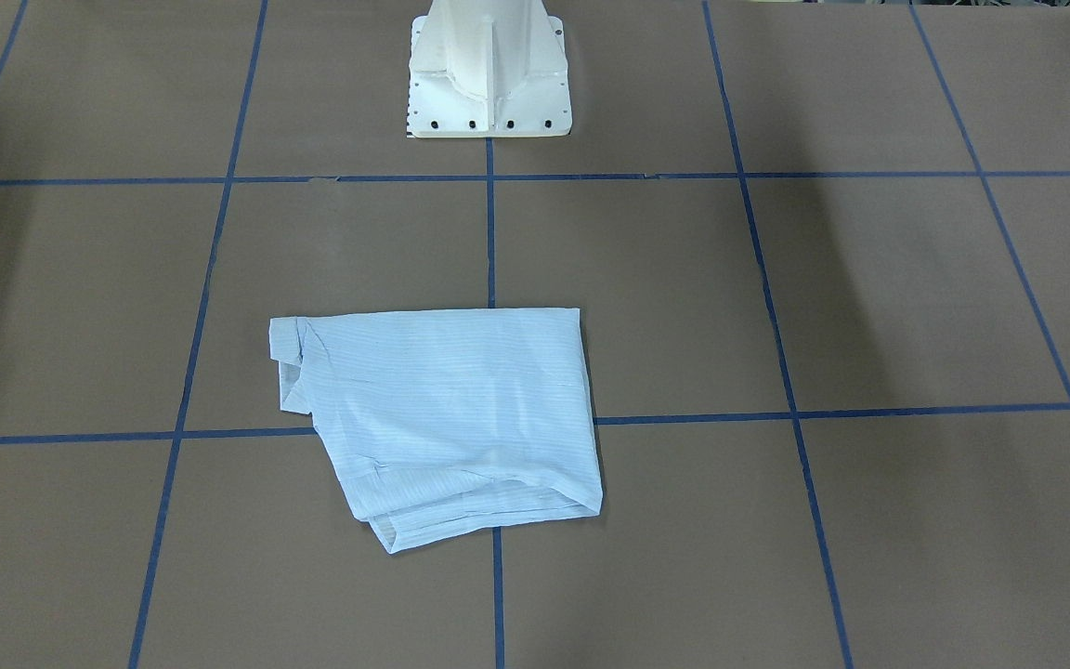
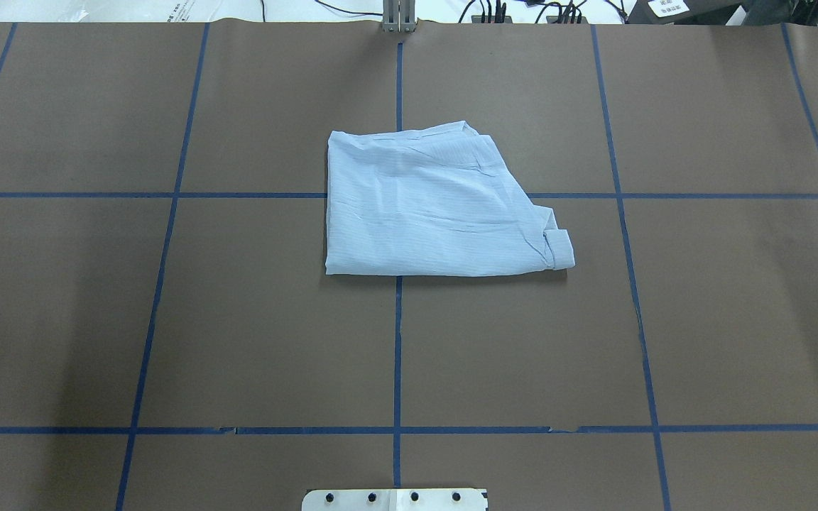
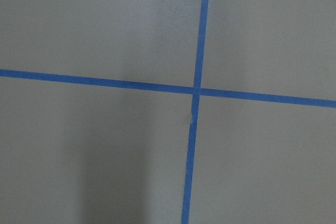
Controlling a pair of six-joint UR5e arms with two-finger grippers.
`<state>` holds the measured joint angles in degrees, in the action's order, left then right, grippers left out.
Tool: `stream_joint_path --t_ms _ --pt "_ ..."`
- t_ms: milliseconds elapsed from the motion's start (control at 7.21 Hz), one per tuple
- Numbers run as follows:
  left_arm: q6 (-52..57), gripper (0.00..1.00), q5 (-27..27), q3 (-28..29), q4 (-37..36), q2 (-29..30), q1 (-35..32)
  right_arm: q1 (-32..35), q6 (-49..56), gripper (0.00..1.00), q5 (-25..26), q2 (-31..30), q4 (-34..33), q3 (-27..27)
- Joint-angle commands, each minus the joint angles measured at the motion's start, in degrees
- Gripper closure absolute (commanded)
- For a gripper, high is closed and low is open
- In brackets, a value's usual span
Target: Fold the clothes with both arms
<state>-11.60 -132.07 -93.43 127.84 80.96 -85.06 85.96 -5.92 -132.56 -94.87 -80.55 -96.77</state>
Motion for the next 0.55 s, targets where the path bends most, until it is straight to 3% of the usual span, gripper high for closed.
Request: stream_joint_path --t_ms 0,277,416 --pt "-0.09 0.0 -0.03 0.44 -0.4 0.51 0.06 0.09 0.55 0.0 1.42 -0.14 -0.13 0.18" --pt "0.52 0.0 0.06 -0.17 -20.67 8.91 0.07 -0.44 0.56 0.0 4.67 -0.06 -0.74 -0.08" --pt "0.53 0.0 -0.03 -0.26 -21.4 8.95 -0.02 -0.79 0.56 0.0 4.07 0.03 -1.44 -0.18"
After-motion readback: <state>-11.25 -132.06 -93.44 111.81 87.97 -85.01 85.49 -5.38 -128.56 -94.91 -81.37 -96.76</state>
